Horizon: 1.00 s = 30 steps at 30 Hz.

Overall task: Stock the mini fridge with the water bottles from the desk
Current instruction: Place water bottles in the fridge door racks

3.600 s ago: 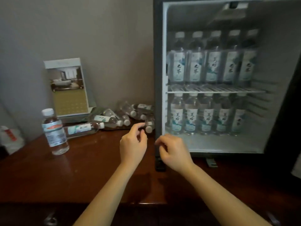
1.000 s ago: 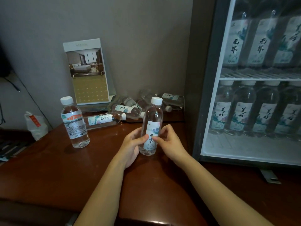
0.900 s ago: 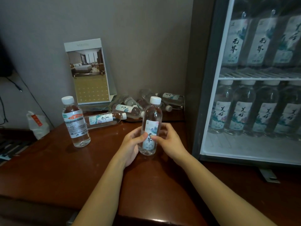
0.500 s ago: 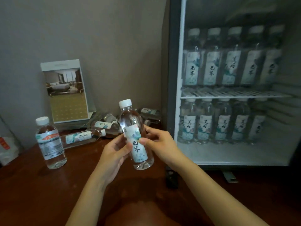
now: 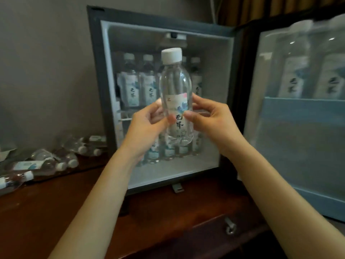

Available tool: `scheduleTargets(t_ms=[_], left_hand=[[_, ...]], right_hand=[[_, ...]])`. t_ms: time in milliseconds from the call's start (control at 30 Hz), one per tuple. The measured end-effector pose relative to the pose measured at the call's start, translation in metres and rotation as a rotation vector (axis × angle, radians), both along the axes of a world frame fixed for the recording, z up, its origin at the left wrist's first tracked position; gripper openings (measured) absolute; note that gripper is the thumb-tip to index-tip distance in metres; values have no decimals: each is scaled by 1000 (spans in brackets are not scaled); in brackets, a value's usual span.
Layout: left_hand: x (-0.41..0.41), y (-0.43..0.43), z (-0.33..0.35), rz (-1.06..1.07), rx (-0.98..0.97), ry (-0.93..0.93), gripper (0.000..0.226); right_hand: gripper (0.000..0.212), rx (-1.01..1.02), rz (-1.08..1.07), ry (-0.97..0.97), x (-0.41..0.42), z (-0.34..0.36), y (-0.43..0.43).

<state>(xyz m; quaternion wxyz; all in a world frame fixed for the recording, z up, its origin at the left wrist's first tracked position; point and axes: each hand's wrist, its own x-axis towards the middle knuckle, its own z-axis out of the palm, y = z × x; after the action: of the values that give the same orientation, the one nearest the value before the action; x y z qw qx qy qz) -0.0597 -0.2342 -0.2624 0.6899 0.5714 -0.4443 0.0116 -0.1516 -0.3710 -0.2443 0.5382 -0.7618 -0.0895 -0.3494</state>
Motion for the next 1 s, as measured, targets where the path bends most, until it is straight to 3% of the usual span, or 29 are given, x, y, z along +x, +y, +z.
scheduleTargets(t_ms=[100,333,633,867,1000], left_hand=[[-27,-55,21,-133,-30,-69,60],[-93,-141,67,-371,-78,-291,59],[-174,-229,114,-467,-183,-456,55],[-204,-273,117,-267,-146,-592,35],[-206,-282,108,-37,-111,-652,47]], right_hand=[[47,13,-125,-57,-40,14,-37],[43,-33,-430,-237,-133,51,-91],[43,-114,-768,-387,-219,89,-141],[47,-15,-817,-379,-243,84,-181],[41,-30,-835,-280,-235,72,-201]])
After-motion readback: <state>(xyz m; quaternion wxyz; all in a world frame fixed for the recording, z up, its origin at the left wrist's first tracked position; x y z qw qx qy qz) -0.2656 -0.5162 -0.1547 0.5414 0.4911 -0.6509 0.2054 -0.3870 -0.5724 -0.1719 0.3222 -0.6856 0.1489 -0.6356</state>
